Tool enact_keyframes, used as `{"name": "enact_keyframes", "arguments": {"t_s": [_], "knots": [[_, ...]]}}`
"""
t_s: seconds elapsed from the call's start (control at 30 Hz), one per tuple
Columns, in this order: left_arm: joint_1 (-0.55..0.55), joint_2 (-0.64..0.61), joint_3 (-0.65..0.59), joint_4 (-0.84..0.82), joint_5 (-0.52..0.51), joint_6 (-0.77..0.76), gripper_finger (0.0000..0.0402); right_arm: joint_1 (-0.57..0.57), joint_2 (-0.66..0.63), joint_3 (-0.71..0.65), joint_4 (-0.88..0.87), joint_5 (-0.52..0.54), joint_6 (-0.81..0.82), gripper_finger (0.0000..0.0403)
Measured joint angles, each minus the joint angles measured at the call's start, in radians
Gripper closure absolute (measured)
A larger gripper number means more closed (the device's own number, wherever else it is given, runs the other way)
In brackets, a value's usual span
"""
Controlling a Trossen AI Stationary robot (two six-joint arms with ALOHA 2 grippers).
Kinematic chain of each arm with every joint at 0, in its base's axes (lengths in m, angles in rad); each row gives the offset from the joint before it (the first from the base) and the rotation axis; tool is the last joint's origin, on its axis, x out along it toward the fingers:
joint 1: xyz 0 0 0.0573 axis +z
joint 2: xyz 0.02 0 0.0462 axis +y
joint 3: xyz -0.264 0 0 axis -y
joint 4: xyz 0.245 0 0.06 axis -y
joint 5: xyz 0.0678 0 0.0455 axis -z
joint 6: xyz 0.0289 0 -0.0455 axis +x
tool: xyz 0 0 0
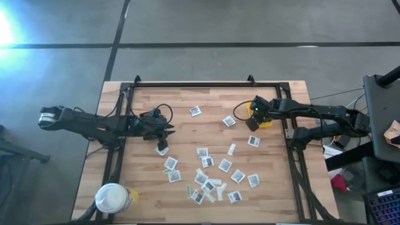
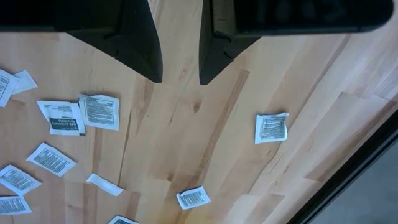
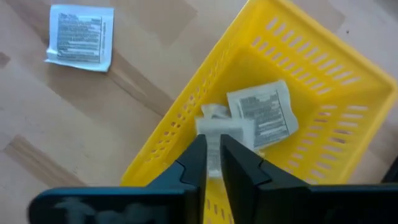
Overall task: Pick & Place First Aid Supplies
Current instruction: Put the black pad into the yellow bin
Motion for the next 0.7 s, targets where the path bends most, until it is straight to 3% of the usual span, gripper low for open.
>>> {"name": "enact_keyframes", "arguments": {"t_s": [0.37,0.6,0.7], "knots": [[0.0,0.0,0.0,0.0,0.022,0.001,0.0303,0.0,-0.002,0.12,-0.056,-0.003,-0.02,0.0292],[0.0,0.0,0.0,0.0,0.081,-0.005,0.0274,0.053,-0.012,0.17,-0.102,-0.005,0.001,0.0296],[0.0,0.0,0.005,-0.001,0.119,-0.073,0.0252,0.094,-0.016,0.17,-0.103,-0.006,0.024,0.0304]]}}
